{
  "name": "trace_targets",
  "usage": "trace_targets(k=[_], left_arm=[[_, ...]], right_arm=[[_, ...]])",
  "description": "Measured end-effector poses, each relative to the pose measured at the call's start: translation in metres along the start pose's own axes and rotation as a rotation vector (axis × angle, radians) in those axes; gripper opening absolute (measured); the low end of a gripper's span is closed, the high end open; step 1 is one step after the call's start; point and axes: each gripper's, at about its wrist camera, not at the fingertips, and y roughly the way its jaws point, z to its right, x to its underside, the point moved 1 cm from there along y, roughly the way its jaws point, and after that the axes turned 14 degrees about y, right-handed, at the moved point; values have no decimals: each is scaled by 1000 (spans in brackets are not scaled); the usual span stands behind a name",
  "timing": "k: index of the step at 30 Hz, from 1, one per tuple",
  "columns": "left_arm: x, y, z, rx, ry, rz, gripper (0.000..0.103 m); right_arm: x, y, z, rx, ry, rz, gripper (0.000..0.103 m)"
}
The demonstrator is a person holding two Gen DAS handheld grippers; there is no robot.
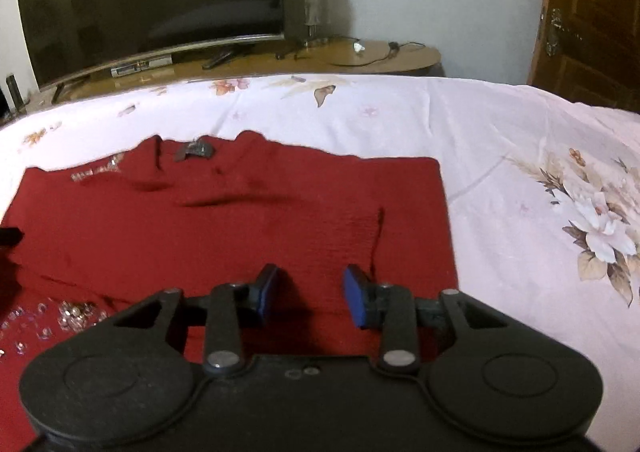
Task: Fold small clothes
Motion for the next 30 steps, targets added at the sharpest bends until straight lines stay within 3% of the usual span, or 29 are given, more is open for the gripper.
trace_targets(k=[4, 7, 11, 14, 16, 21, 23, 27, 30], left_arm=[[9, -19, 10, 17, 22, 10, 51], [21, -16, 10, 10, 25, 10, 51], [18, -28, 13, 1, -4, 3, 51], [28, -28, 18, -20, 30, -17, 51], [30, -29, 21, -42, 42, -9, 51], [35, -52, 26, -26, -29, -14, 51], [49, -52, 29, -40, -34, -57, 51], [55, -59, 36, -77, -32, -53, 51], [53, -71, 43, -70, -60, -44, 51]], right_arm=[[-5, -21, 1, -25, 15, 39, 36], [7, -11, 9, -7, 16, -27, 36], [5, -19, 8, -14, 25, -21, 35], [9, -33, 9, -38, 26, 0, 38], [15, -23, 11, -13, 3, -52, 37], [13, -43, 17, -72, 26, -26, 38], [14, -54, 17, -91, 3, -2, 39], [31, -50, 20, -109, -28, -79, 39], [37, -57, 28, -127, -8, -83, 39]])
